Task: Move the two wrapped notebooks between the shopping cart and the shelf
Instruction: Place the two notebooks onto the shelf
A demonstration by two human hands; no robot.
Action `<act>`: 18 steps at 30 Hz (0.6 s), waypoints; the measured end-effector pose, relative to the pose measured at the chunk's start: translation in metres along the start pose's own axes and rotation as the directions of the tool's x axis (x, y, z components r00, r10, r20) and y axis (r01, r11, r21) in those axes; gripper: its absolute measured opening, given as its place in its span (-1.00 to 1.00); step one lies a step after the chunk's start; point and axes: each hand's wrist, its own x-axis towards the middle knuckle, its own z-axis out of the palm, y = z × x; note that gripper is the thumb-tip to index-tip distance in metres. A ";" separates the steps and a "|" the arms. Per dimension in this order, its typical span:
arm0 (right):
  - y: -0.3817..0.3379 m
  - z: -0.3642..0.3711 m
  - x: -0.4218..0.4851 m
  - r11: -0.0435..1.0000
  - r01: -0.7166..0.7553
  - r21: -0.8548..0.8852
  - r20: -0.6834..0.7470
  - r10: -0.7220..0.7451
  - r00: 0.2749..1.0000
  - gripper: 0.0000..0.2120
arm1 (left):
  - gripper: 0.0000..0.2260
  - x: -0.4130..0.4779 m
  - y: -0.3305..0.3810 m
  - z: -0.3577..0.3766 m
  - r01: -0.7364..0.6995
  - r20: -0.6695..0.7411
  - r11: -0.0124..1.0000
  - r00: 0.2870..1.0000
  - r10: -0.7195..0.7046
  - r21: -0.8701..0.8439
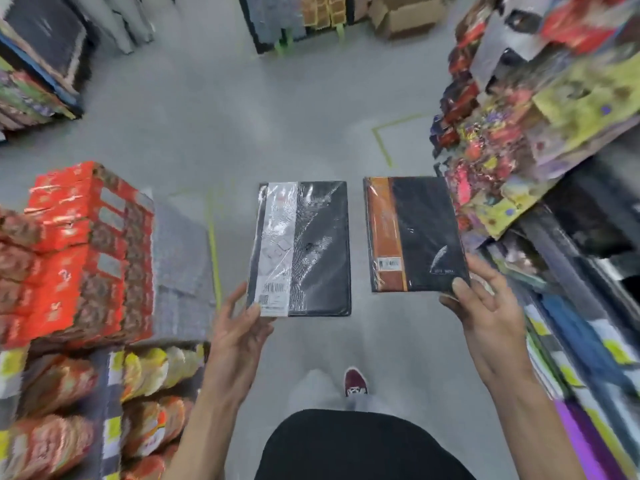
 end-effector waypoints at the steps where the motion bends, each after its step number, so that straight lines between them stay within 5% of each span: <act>1: -0.001 -0.008 0.000 1.000 0.010 0.015 -0.051 -0.009 0.999 -0.69 | -0.64 0.012 0.002 0.009 0.023 0.042 0.999 0.999 -0.024 0.032; 9: -0.004 -0.050 -0.017 0.988 0.105 0.116 -0.463 -0.040 0.886 -0.50 | -0.61 0.104 -0.002 0.102 0.146 0.377 0.949 0.892 -0.249 0.281; 18: 0.012 -0.069 -0.042 0.958 0.263 0.116 -0.814 -0.060 0.578 -0.44 | -0.64 0.160 -0.038 0.206 0.180 0.575 0.818 0.630 -0.522 0.546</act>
